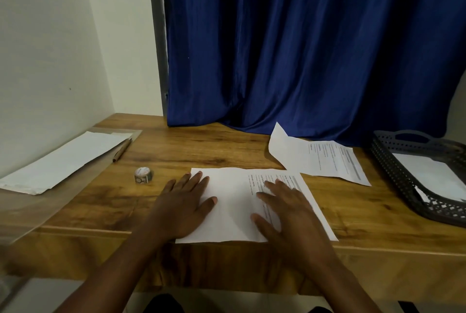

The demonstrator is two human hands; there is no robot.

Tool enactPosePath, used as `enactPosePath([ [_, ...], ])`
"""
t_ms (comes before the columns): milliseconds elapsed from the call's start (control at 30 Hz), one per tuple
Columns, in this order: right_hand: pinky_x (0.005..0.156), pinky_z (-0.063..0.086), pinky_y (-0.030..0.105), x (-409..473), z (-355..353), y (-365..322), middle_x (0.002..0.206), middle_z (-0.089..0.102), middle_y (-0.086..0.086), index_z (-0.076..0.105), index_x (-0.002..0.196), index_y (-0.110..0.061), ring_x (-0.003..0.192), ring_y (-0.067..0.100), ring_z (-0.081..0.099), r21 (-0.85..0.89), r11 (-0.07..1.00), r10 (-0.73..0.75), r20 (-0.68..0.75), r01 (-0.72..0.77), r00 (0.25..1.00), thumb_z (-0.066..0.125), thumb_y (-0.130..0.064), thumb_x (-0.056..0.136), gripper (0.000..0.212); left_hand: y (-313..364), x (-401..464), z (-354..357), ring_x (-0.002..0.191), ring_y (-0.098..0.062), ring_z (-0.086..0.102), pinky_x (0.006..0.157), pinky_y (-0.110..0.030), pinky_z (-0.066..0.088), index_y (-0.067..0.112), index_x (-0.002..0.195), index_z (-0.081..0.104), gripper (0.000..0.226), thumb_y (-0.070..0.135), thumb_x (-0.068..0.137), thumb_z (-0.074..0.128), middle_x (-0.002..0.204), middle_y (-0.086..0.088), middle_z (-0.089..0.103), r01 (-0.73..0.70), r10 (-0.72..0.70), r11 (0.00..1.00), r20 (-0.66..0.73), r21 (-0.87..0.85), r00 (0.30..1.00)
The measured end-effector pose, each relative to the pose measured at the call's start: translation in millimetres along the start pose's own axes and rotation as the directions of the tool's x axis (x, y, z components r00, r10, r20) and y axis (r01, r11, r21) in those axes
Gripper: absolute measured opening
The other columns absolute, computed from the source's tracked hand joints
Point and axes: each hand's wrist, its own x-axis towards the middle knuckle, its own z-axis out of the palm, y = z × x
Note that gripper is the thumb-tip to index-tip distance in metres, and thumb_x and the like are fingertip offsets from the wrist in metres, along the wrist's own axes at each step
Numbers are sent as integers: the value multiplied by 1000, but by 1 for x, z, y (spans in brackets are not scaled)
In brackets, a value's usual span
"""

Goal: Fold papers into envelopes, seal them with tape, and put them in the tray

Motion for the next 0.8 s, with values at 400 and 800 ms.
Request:
enactPosePath([
  [400, 105, 34, 47, 3, 53, -50, 143, 58, 5, 59, 138, -23, 130, 24, 57, -133, 988, -44, 266, 82, 963, 26, -85, 84, 89, -4, 2, 2, 155, -11, -4, 125, -39, -2, 31, 161, 5, 79, 72, 94, 14, 170, 6, -3, 26, -28, 997, -28, -75, 999],
  [800, 113, 23, 8, -19, 20, -22, 137, 36, -51, 48, 128, -62, 134, -21, 29, 362, 910, -228, 24, 204, 973, 65, -40, 92, 45, -15, -2, -18, 137, -16, 45, 108, -38, 37, 27, 140, 52, 51, 54, 106, 25, 151, 7, 48, -70, -445, 135, -123, -988, 887],
])
